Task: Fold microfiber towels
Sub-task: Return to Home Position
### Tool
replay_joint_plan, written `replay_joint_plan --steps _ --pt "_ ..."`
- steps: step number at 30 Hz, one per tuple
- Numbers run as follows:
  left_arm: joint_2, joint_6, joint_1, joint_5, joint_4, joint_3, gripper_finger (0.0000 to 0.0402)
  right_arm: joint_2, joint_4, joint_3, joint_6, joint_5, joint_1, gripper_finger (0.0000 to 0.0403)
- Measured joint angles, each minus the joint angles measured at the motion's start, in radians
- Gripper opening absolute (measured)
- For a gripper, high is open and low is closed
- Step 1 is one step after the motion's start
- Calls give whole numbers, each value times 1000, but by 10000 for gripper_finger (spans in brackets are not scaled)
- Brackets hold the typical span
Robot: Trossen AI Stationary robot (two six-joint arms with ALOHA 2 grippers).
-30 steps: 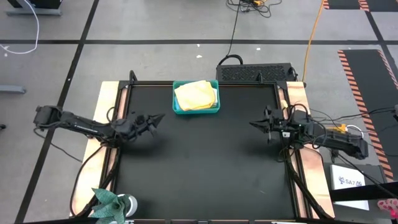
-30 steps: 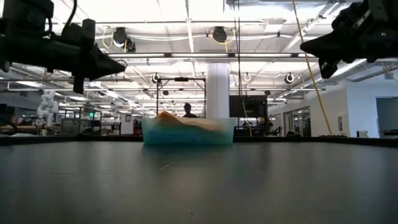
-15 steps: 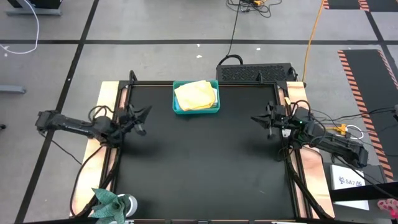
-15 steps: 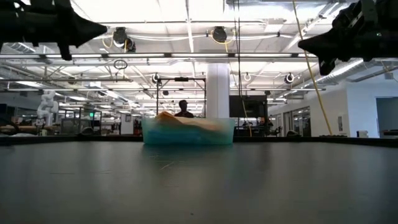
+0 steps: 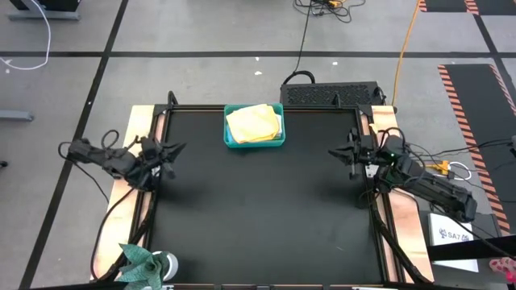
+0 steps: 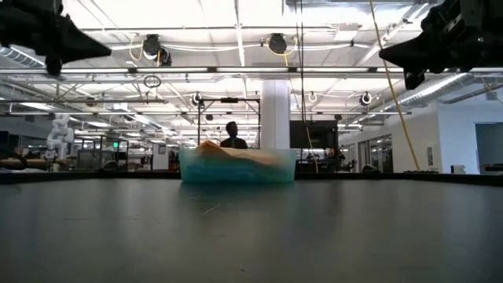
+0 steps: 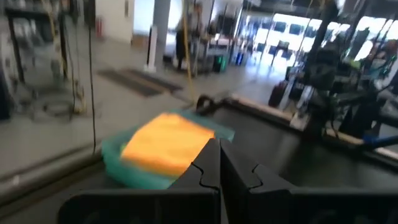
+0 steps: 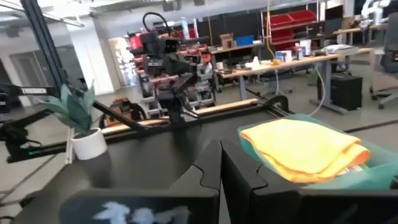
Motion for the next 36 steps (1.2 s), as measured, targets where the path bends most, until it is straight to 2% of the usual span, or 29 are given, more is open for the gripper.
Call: replay_joint_plan --steps 3,6,12,16,31,34,36 --pt "-37 -133 1 -1 -156 17 1 0 -7 0 -16 0 -13 0" --pt "-61 -193 1 -1 -194 3 1 0 -14 -7 -8 1 -20 0" --pt "-62 -177 1 -1 -194 -5 1 0 5 -100 80 82 -18 0" --pt "-62 -163 1 -1 -196 -5 2 3 147 -186 171 88 -17 0" --pt "-62 -254 1 -2 -306 -5 6 5 150 -188 142 168 -12 0" --pt "-62 -257 1 43 -262 -5 3 5 152 -188 142 193 -12 0" --pt "-62 -236 1 133 -211 -6 2 5 153 -188 142 198 -12 0"
